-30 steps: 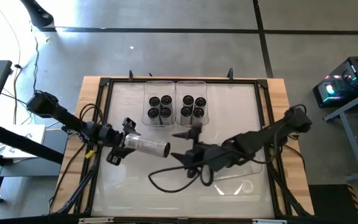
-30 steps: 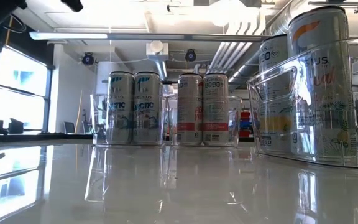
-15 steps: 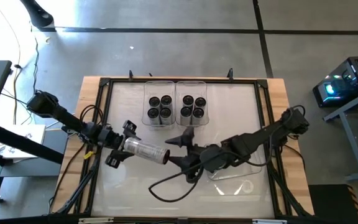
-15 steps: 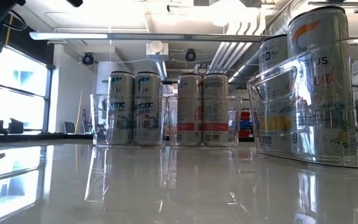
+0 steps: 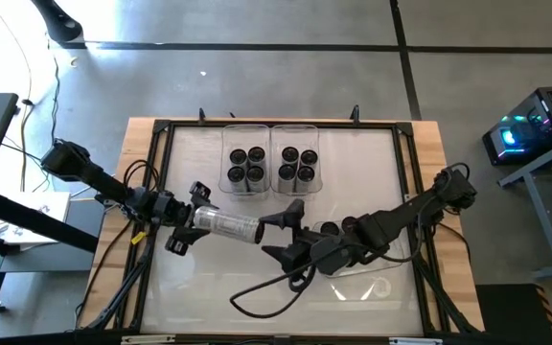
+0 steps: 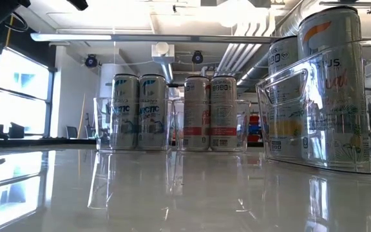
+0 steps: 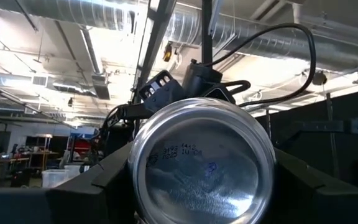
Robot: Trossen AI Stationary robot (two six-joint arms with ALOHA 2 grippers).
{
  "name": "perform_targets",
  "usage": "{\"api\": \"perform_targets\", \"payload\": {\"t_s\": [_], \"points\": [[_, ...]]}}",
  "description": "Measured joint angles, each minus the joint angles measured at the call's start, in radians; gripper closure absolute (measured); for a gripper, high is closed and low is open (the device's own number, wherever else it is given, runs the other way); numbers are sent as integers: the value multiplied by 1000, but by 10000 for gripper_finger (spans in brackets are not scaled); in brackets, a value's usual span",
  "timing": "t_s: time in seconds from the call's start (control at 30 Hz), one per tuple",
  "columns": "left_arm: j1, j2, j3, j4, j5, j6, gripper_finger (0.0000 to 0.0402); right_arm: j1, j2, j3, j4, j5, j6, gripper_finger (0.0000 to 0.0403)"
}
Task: Sort soda cans
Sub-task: Adjust the soda can in the bottom right transparent bin
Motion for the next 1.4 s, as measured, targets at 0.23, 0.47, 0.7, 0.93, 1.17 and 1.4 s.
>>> {"api": "perform_targets", "payload": {"t_s": [0.23,0.47,0.7,0.93,1.17,1.4], "points": [[0,0,0,-9,2,0,158,-10,17,1,68,-32,-87,41],[-1,0,-1,-20,3,0,158,-27,95,1,177,31,-214,43],[-2,0,-1,-25,-7,0,158,-24,108,1,222,62,-240,111],[-2,0,-1,-27,-15,-6,152,-16,108,6,219,74,-206,164],[-1,0,0,-190,-63,22,31,49,111,268,-236,193,171,164],[-1,0,-1,-271,-213,19,19,88,53,584,-918,94,923,164]]}}
